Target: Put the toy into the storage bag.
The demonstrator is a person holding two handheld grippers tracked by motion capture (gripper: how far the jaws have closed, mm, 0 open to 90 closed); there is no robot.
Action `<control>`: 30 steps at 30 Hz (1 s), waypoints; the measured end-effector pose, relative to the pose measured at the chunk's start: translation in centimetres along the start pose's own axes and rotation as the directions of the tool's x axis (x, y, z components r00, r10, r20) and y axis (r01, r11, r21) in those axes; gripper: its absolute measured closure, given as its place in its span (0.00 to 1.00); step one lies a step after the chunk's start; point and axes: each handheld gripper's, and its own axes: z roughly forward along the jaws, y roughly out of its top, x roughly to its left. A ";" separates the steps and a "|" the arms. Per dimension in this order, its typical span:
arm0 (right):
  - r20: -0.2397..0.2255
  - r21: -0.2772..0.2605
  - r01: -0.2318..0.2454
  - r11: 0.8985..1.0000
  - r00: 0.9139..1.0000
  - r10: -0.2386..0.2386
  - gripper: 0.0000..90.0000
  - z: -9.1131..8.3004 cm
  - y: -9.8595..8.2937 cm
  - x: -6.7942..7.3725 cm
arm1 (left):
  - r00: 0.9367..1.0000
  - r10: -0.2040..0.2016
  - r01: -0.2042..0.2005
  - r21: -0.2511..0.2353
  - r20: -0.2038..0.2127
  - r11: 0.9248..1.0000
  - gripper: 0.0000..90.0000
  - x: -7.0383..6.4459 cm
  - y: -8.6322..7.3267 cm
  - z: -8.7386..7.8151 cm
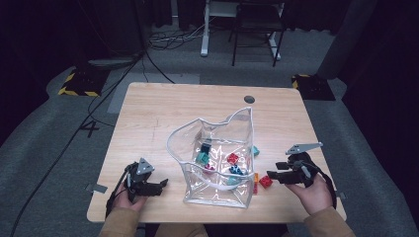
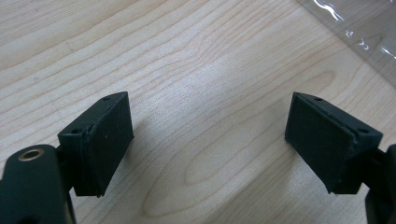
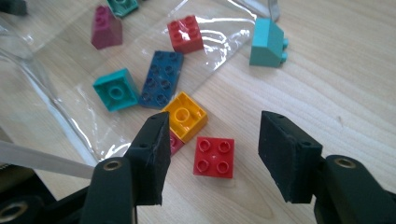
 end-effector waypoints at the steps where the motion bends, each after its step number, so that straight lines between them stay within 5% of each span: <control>1: 0.004 0.008 0.000 1.000 1.000 0.000 0.49 0.4 -0.2 0.0 | 1.000 -0.001 0.001 0.001 0.000 1.000 0.17 0.0 0.0 0.0; 13: 0.009 0.087 0.030 0.996 0.999 -0.031 0.51 3.7 -1.6 0.3 | 1.000 0.000 0.000 0.001 0.000 1.000 0.17 0.0 0.0 0.0; 24: 0.048 0.156 0.057 0.986 0.997 -0.065 0.64 5.7 -2.5 0.3 | 1.000 0.001 -0.001 0.001 -0.001 1.000 0.17 0.0 0.0 0.0; 30: 0.063 0.136 0.051 0.989 0.996 -0.060 0.65 5.3 -2.6 0.2 | 1.000 0.000 0.000 0.001 -0.001 1.000 0.17 0.0 0.0 0.0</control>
